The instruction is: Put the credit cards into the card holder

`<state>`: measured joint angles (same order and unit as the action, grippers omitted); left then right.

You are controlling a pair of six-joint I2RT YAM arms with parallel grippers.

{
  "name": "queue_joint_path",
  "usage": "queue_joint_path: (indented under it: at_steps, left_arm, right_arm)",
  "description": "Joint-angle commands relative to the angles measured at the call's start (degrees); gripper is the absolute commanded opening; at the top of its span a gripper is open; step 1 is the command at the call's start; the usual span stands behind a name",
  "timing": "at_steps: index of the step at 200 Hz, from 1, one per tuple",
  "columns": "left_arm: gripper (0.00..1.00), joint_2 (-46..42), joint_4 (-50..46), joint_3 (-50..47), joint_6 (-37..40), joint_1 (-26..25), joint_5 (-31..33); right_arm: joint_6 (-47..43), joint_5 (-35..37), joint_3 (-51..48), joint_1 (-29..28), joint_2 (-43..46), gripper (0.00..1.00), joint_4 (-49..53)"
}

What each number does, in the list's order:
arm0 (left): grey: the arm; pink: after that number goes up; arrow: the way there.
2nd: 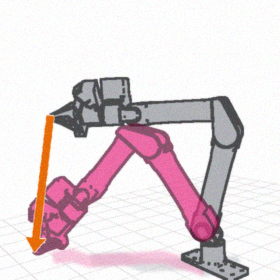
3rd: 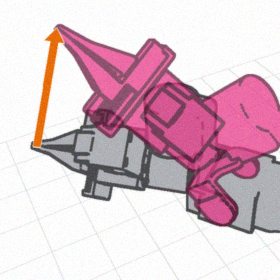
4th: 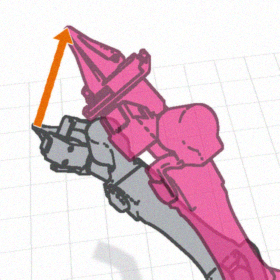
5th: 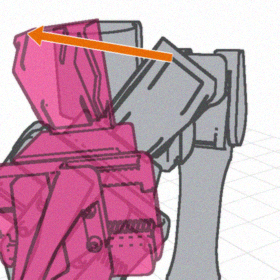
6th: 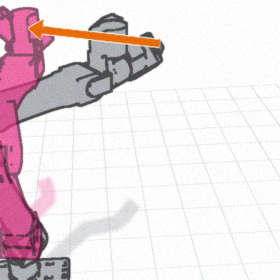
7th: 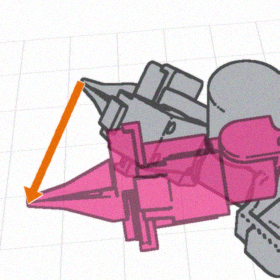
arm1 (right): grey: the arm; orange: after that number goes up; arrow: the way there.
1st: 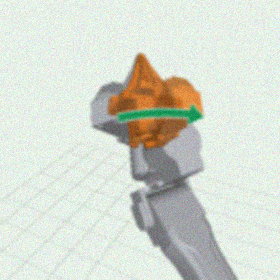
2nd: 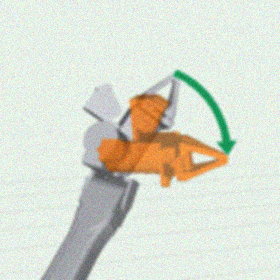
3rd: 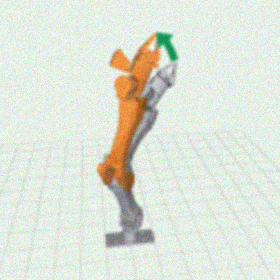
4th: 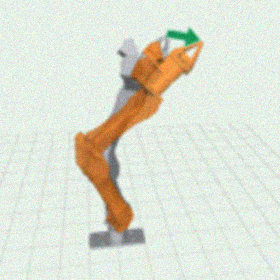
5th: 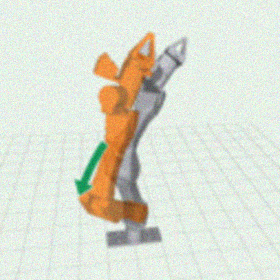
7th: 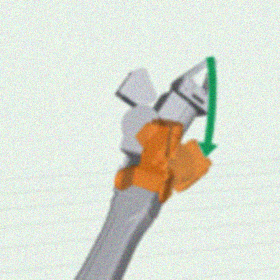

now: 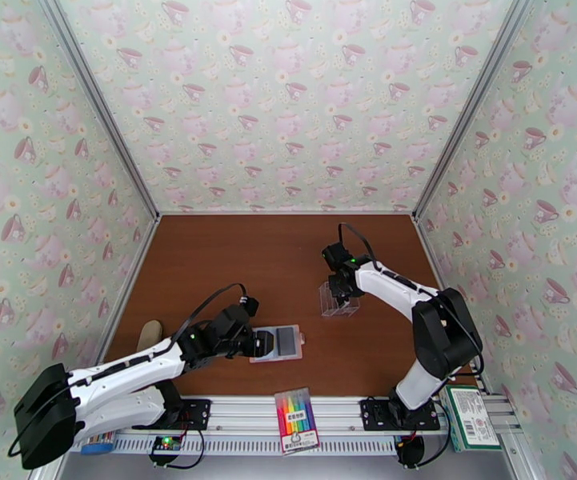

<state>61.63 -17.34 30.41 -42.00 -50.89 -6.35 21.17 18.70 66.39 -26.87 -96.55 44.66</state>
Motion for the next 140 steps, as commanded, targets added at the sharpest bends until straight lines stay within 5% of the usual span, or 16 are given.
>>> queue_joint_path:
  at_steps: [1,65,140]
  left_arm:
    - [0.67,0.4,-0.1,-0.4,-0.7,0.5,0.3]
    - [0.67,0.5,-0.3,-0.3,-0.7,0.5,0.2]
    - [0.67,0.6,-0.4,-0.1,-0.6,0.6,0.3]
  right_arm:
    - [0.2,3.8,1.8,0.3,2.3,0.41,2.1]
    - [0.3,5.4,2.2,0.4,3.5,0.41,3.2]
    - [0.4,4.9,2.3,0.4,3.1,0.28,3.4]
